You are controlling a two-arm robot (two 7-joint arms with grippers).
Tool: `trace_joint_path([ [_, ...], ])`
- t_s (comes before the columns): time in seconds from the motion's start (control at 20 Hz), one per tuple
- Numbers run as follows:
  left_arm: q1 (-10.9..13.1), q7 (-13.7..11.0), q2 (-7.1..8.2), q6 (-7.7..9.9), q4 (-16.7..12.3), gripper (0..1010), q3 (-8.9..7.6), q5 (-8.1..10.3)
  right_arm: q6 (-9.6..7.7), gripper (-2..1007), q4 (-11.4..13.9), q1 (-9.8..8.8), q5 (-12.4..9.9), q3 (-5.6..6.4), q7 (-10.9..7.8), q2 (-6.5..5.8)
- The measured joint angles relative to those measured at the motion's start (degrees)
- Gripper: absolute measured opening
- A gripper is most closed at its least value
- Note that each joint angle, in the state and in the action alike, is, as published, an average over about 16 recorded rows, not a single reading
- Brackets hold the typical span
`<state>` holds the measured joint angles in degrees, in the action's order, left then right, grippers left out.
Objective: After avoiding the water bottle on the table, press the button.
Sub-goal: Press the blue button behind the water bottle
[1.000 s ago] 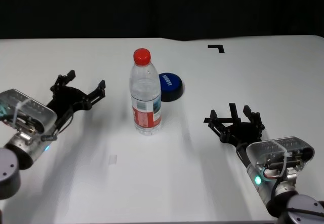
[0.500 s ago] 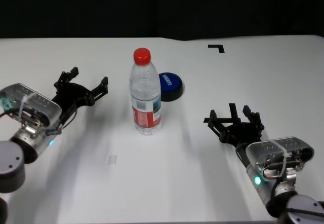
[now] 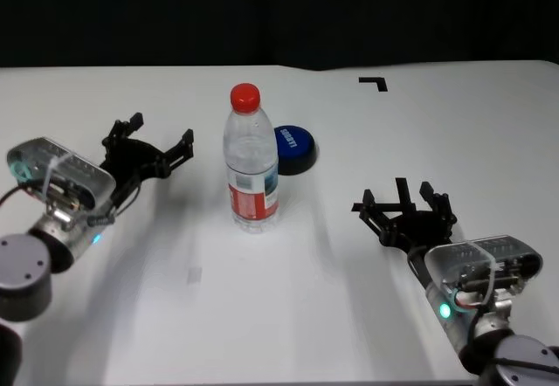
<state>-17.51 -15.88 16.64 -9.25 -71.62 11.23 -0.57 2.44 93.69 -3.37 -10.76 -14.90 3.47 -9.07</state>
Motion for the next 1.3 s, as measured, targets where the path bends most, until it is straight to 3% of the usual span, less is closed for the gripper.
trace_joint_path([
  [1.3, -6.2, -1.4, -2.05, -2.32, 8.0, 1003, 2.74, 0.25, 0.0, 1003, 0.0, 0.0, 0.0, 0.0, 0.0, 0.0],
])
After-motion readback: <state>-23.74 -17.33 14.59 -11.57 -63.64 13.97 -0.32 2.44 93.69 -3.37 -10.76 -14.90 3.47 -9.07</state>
